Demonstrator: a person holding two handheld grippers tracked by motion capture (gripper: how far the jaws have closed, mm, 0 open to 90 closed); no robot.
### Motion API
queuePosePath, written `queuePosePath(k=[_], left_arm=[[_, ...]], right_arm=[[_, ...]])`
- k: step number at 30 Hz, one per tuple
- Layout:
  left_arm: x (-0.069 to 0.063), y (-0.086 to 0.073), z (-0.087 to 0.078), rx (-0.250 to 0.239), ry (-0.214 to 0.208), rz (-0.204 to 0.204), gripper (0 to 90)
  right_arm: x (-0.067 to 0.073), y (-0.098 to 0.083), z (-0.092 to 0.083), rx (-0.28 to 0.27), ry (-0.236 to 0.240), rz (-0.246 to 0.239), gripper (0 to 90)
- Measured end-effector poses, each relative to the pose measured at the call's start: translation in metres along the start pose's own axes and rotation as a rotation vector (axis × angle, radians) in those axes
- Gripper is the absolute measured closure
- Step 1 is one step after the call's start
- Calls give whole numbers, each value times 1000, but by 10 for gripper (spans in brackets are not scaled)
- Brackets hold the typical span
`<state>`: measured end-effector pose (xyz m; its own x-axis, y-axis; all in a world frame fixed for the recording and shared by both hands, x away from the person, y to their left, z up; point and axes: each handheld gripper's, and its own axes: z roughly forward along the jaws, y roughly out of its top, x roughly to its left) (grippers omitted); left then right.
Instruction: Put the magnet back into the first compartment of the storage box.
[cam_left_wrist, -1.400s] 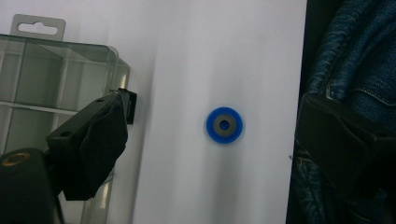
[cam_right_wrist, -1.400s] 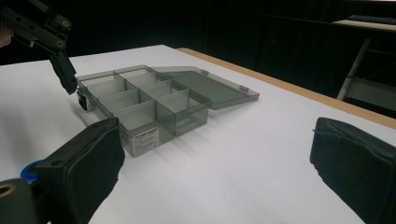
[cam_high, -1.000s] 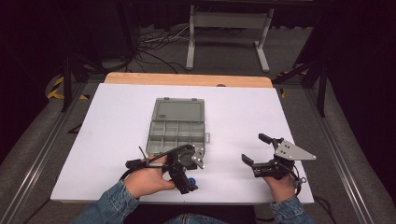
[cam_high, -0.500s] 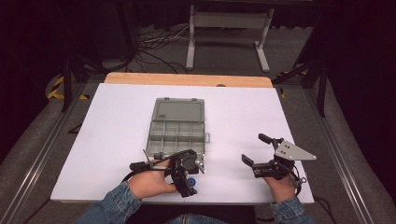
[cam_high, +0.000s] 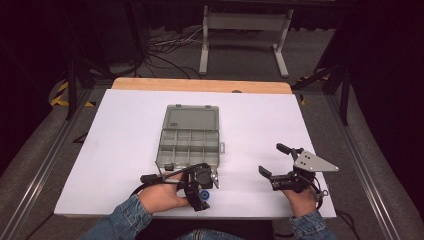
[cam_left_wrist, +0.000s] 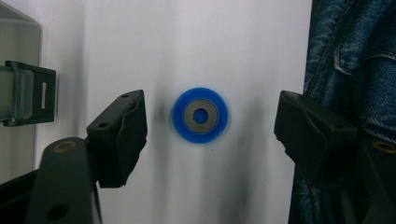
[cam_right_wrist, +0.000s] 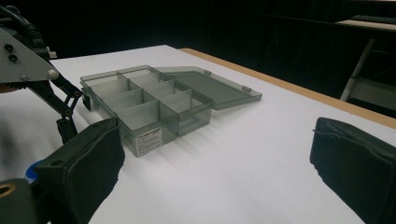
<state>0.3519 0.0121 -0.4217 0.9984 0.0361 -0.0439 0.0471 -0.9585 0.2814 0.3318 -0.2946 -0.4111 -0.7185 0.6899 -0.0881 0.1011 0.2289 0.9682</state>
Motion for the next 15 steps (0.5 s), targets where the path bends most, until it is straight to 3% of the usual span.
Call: queuePosePath(k=[15], left_arm=[[0,0,3,22,26,16,533]], right_arm=[[0,0,-1,-6,10,1,35]])
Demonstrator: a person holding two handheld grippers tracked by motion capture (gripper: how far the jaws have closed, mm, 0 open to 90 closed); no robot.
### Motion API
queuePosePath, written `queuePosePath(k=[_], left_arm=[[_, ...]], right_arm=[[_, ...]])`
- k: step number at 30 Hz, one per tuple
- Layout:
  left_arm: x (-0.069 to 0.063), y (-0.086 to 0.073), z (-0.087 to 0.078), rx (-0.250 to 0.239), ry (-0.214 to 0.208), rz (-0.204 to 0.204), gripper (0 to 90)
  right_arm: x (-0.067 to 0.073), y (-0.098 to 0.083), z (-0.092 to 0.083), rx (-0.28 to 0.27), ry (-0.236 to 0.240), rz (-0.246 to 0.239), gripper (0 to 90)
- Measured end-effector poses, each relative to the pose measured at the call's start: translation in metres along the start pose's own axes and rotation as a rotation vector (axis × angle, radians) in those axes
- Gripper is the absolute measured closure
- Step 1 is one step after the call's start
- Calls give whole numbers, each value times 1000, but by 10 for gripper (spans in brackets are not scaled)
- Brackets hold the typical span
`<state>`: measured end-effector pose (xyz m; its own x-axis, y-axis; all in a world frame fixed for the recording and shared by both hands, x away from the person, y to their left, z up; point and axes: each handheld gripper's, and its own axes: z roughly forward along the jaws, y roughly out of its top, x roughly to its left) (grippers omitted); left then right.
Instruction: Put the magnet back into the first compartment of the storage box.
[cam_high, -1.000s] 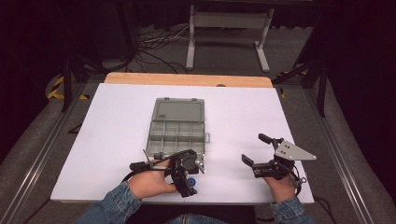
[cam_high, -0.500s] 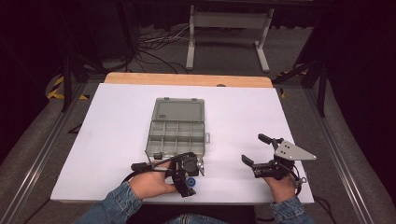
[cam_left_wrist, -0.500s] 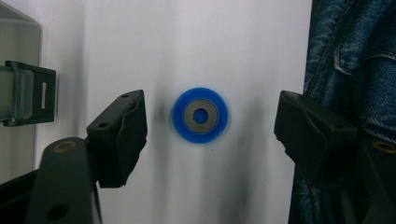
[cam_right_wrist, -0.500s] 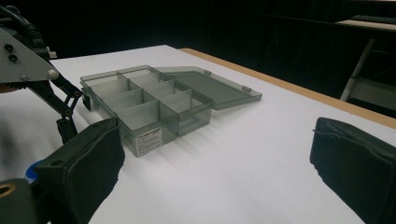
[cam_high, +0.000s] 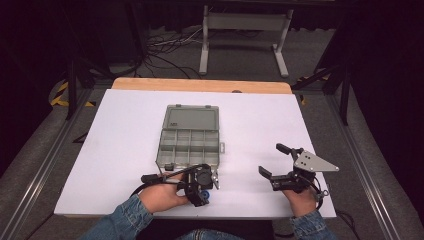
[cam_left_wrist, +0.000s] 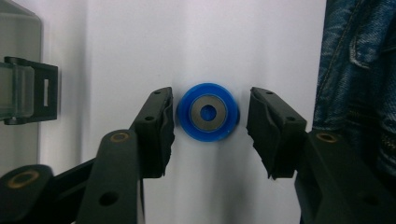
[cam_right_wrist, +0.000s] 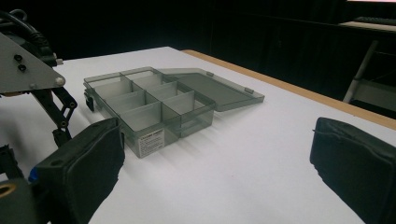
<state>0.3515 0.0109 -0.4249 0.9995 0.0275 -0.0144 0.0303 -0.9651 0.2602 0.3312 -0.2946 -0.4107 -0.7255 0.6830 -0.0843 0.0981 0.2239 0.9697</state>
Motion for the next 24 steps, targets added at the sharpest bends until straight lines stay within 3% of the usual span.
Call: queuePosePath(k=[3,13,15,24], left_arm=[[0,0,-1,0,4,3,614],[-1,-1,-10,-31,5,4,622],[-1,0,-14,-37,8,24,622],[-4,-1,-26,-73,25,11,622]], right_arm=[[0,0,0,-4,2,-3,35],[0,0,0,0,1,0,35],[0,0,1,1,2,0,35],[0,-1,1,2,1,2,35]])
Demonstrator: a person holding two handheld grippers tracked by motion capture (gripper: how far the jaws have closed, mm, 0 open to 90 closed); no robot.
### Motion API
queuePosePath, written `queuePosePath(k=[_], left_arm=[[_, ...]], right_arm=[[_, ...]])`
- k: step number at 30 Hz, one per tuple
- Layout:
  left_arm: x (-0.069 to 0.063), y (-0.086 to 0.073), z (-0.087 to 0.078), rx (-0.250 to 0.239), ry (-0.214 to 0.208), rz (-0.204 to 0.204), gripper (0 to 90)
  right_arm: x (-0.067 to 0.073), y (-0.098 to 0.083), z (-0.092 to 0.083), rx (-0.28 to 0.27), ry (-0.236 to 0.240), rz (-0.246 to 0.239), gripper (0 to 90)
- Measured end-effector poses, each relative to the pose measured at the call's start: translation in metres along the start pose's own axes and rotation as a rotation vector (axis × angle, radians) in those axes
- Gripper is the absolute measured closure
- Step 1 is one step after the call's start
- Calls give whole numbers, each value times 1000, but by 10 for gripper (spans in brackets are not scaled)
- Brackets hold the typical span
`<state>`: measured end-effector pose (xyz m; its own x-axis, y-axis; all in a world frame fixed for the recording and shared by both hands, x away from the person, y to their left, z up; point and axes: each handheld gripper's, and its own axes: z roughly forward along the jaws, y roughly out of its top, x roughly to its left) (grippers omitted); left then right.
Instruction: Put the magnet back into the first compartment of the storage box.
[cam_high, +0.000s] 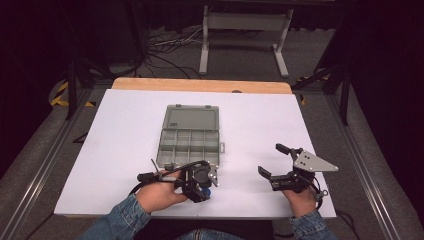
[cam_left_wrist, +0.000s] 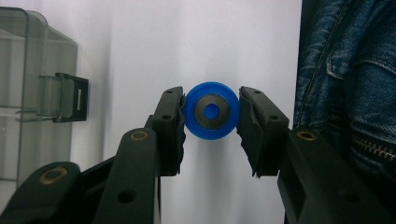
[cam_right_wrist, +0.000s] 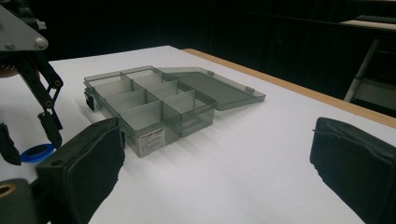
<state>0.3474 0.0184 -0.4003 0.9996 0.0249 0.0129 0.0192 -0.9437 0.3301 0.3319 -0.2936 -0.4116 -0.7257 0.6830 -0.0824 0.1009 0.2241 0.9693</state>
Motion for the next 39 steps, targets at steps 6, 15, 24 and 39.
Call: queuePosePath(k=[6,15,24,39], left_arm=[[0,0,-7,-12,4,-5,622],[-2,0,-21,-45,23,2,622],[0,-3,-32,-64,44,-10,623],[21,-25,-63,-134,127,-99,622]], right_arm=[[0,0,1,3,-1,2,35],[0,-1,1,9,-3,3,35],[0,-1,1,12,-7,1,35],[0,-1,1,16,-6,-3,35]])
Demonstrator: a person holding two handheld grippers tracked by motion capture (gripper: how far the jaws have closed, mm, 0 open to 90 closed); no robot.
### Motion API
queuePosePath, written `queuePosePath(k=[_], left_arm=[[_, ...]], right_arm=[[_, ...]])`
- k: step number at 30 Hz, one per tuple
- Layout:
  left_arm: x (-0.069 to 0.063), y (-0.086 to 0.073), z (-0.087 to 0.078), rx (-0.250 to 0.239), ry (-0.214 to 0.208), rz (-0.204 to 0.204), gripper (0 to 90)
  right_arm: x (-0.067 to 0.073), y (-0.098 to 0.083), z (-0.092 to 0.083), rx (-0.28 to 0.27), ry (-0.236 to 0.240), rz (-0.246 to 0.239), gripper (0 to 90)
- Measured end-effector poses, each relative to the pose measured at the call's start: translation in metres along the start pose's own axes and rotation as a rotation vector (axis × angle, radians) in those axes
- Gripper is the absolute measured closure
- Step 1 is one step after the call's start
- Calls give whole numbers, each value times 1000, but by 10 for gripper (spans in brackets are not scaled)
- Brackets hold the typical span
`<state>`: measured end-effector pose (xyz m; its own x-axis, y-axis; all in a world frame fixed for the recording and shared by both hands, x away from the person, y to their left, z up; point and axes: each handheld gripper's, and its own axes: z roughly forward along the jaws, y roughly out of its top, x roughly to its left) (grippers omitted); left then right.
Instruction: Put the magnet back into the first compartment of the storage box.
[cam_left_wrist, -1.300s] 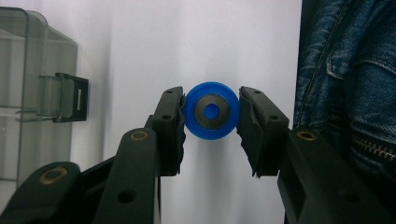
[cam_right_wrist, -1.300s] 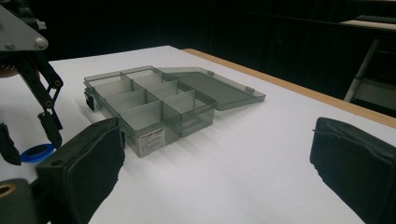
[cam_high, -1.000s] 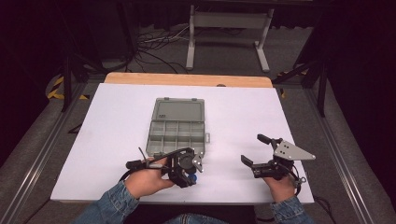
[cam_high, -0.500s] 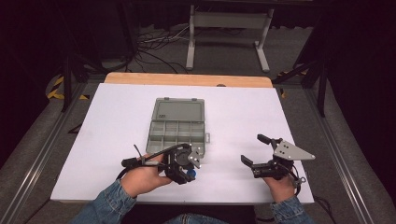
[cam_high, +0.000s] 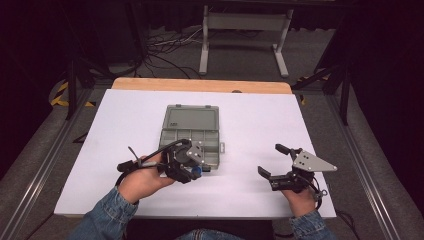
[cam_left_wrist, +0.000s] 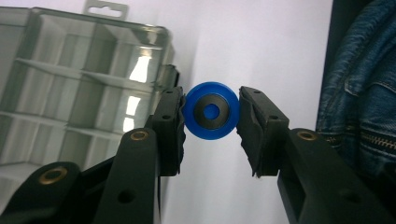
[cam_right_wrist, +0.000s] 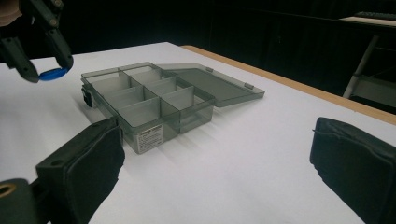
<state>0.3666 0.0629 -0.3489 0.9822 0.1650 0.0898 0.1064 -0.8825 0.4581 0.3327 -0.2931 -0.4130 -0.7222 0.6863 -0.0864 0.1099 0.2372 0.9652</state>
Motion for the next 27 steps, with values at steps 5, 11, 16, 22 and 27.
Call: queuePosePath(k=[5,11,16,22,27], left_arm=[[8,-5,-6,-7,32,-19,622],[17,-12,-9,-14,49,-54,623],[22,-17,-14,-21,63,-72,622],[29,-23,-23,-42,93,-100,622],[34,-29,-30,-62,108,-132,623]], right_arm=[[0,0,0,-2,0,2,35],[0,0,0,-1,0,0,35],[1,0,0,-2,1,2,35],[1,-1,0,-1,2,1,35],[1,-1,0,-1,2,-1,35]])
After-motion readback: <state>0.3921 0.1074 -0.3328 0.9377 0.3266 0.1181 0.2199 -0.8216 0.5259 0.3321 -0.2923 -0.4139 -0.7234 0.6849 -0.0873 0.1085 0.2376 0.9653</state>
